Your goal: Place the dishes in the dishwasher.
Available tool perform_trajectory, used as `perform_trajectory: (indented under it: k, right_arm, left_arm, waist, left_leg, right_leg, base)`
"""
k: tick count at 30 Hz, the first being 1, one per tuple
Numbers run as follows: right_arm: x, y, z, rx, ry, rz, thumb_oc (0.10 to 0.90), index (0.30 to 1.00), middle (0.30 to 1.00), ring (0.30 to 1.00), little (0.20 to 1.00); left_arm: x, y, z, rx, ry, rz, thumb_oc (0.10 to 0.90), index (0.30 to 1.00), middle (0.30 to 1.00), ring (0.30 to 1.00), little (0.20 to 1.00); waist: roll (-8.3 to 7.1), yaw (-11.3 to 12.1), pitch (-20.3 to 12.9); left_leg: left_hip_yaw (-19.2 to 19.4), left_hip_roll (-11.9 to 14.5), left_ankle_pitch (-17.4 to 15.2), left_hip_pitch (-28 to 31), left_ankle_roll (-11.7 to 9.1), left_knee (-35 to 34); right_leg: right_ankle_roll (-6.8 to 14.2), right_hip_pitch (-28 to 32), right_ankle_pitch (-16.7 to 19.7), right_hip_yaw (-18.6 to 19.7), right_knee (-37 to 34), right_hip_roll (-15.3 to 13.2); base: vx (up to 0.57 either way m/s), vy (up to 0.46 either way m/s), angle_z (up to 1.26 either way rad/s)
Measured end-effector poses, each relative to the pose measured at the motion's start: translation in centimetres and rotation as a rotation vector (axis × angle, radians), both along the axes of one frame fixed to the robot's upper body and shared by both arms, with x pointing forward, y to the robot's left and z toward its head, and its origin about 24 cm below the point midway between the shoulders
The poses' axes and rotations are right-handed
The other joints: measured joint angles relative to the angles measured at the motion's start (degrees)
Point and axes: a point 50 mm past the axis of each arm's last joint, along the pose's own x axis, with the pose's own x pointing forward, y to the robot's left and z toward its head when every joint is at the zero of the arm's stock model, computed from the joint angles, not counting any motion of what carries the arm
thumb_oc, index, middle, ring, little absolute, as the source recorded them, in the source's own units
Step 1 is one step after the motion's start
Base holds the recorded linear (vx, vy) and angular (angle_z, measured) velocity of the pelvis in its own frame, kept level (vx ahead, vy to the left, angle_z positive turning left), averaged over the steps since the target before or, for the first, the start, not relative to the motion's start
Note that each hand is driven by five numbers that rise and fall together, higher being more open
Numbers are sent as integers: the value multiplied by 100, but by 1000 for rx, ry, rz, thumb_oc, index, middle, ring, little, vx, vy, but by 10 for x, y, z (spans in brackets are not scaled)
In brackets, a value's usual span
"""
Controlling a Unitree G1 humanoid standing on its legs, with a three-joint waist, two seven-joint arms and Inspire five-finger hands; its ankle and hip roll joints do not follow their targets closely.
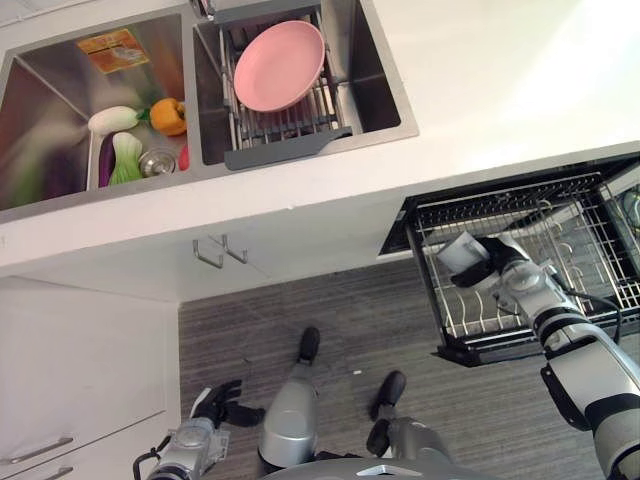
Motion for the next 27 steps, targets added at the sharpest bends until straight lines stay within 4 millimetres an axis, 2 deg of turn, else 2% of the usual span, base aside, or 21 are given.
perform_trajectory:
  k: [6, 14, 17, 18, 19, 20, 21, 22, 23, 25, 27]
  right_arm:
    - [14, 7, 22, 0, -66, 44, 800, 900, 900, 900, 900]
    - [15, 5, 26, -37, -42, 67, 800, 900, 900, 900, 900]
    - [18, 14, 33, -26, -77, 110, 800, 900, 900, 900, 900]
    - [14, 19, 38, -2, -137, 148, 800, 900, 900, 900, 900]
    - [4, 31, 43, 38, -228, 218, 800, 900, 900, 900, 900]
    - [1, 39, 44, 49, -253, 260, 800, 900, 900, 900, 900]
    - [-11, 43, 48, 85, -302, 285, 800, 900, 900, 900, 900]
    - [-35, 42, 51, 143, -390, 283, 800, 900, 900, 900, 900]
    - [-87, 41, 46, 379, -551, 213, 800, 900, 900, 900, 900]
    - [-113, 46, 40, 538, -606, 153, 800, 900, 900, 900, 900]
    - [-121, 47, 35, 662, -692, 50, 800, 900, 900, 900, 900]
  left_arm:
    - [1, -2, -1, 44, 37, -103, 800, 900, 900, 900, 900]
    - [-12, 5, -6, 74, 124, -93, 800, 900, 900, 900, 900]
    - [-12, 4, -7, 83, 128, -109, 800, 900, 900, 900, 900]
    - [-10, 4, -6, 81, 122, -99, 800, 900, 900, 900, 900]
    - [-14, 5, -7, 74, 125, -66, 800, 900, 900, 900, 900]
    - [-20, 6, -9, 77, 140, -59, 800, 900, 900, 900, 900]
    - [-21, 5, -9, 79, 150, -65, 800, 900, 900, 900, 900]
    - [-21, 4, -9, 77, 137, -55, 800, 900, 900, 900, 900]
    - [-32, 6, -10, 73, 140, -10, 800, 900, 900, 900, 900]
    - [-51, 7, -16, 73, 193, 37, 800, 900, 900, 900, 900]
    - [-62, -1, -22, 70, 238, 47, 800, 900, 900, 900, 900]
  waist:
    - [-21, -146, -45]
    - [-134, -246, -287]
    - [-152, -310, -323]
    - [-169, -348, -336]
    - [-175, -377, -355]
    - [-195, -454, -428]
    - [-200, -524, -468]
    - [-193, -518, -474]
    - [-242, -567, -600]
    - [-282, -816, -692]
    - [-246, -1061, -777]
  left_leg:
    - [70, 2, -1, 149, 1, -1]
    - [141, 32, -6, 199, -3, -1]
    - [241, 56, -31, 256, 19, -2]
    - [269, 86, -44, 291, 22, -3]
    - [275, 54, -63, 357, 30, -6]
    - [306, 43, -73, 369, 22, -8]
    - [343, 60, -116, 412, 31, -7]
    - [312, 53, -128, 444, 22, -7]
    - [299, 14, -176, 476, 14, -9]
    - [299, -9, -212, 553, -5, -24]
    - [317, -8, -272, 582, -19, -40]
  right_leg:
    - [0, 115, 3, 61, 1, -8]
    - [-22, 118, 21, 135, 1, 13]
    - [-11, 120, 31, 227, 0, 21]
    - [-9, 137, 35, 266, 0, 22]
    - [-22, 211, 35, 258, 1, 12]
    - [-23, 204, 25, 290, 0, 3]
    - [-15, 224, 16, 333, 0, 4]
    - [-7, 272, -8, 302, 0, -4]
    - [-40, 326, -53, 272, 0, -18]
    - [-14, 431, -103, 260, -2, -20]
    - [11, 465, -125, 259, -1, -43]
  base:
    - [4, 0, -4]
    - [14, 1, -6]
    - [45, 8, -17]
    - [23, 3, -5]
    - [44, 1, -11]
    - [69, 1, -12]
    - [74, -8, -5]
    - [93, -28, 5]
    - [98, -37, 12]
    - [52, -13, 4]
    - [5, -2, -2]
